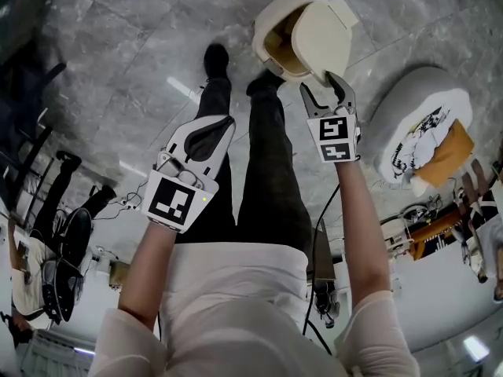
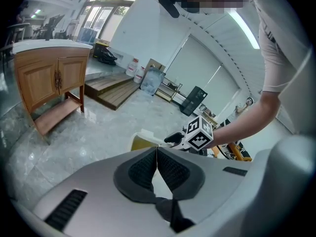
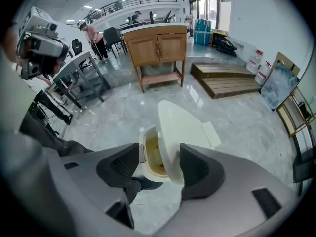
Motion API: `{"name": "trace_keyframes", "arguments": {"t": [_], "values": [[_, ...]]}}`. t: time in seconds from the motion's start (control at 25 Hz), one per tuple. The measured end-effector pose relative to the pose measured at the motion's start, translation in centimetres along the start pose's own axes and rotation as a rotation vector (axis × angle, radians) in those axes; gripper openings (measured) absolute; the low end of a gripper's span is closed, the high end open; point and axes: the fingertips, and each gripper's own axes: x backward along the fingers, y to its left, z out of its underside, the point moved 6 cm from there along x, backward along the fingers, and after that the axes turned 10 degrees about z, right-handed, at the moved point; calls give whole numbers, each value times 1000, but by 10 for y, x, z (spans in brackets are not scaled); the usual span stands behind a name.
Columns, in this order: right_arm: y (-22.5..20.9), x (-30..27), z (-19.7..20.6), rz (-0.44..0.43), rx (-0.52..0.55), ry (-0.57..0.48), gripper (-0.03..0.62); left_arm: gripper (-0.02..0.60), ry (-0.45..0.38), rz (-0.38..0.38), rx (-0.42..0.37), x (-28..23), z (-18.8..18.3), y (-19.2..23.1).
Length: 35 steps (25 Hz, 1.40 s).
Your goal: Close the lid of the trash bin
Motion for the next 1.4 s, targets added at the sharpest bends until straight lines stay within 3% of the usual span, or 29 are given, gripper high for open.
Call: {"name": "trace_keyframes", "arguments": {"t": [0.72, 1.4], "values": [[53, -60, 40, -111, -8, 132, 258, 18, 56, 22, -1, -9, 13, 21], [71, -105, 60, -127, -27, 226, 281, 18, 85, 12, -7, -11, 23, 44]]}}
